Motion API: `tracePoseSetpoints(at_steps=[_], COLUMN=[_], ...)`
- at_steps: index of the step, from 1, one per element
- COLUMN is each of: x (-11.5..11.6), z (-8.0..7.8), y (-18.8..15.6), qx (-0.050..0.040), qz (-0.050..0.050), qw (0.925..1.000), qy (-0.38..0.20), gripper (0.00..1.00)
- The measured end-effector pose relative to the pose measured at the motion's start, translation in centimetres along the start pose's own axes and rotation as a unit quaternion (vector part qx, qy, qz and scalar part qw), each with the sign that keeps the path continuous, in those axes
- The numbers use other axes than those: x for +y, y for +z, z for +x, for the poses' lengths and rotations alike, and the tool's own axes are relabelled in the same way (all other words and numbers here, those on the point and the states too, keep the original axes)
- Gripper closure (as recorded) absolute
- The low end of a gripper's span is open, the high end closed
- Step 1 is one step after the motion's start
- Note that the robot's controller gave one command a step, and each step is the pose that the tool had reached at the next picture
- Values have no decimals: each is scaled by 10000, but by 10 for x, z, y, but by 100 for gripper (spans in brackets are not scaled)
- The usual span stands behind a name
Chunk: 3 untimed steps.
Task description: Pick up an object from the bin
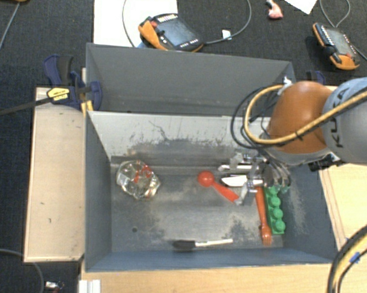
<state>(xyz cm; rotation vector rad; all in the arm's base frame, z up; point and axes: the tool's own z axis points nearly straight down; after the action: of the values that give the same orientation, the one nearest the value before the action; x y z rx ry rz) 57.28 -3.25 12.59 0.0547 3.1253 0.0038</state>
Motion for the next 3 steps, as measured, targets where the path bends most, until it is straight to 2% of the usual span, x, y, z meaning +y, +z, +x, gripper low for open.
tracePoseSetpoints(at_steps=[1,2,3], x=[-15,27,-10], z=[-15,-16,-24], y=[23,51,49], qx=[-59,-101,-130], qz=[-19,-6,-90], qw=[9991,9943,9990], qy=[430,1064,415], gripper=[0,0,100])
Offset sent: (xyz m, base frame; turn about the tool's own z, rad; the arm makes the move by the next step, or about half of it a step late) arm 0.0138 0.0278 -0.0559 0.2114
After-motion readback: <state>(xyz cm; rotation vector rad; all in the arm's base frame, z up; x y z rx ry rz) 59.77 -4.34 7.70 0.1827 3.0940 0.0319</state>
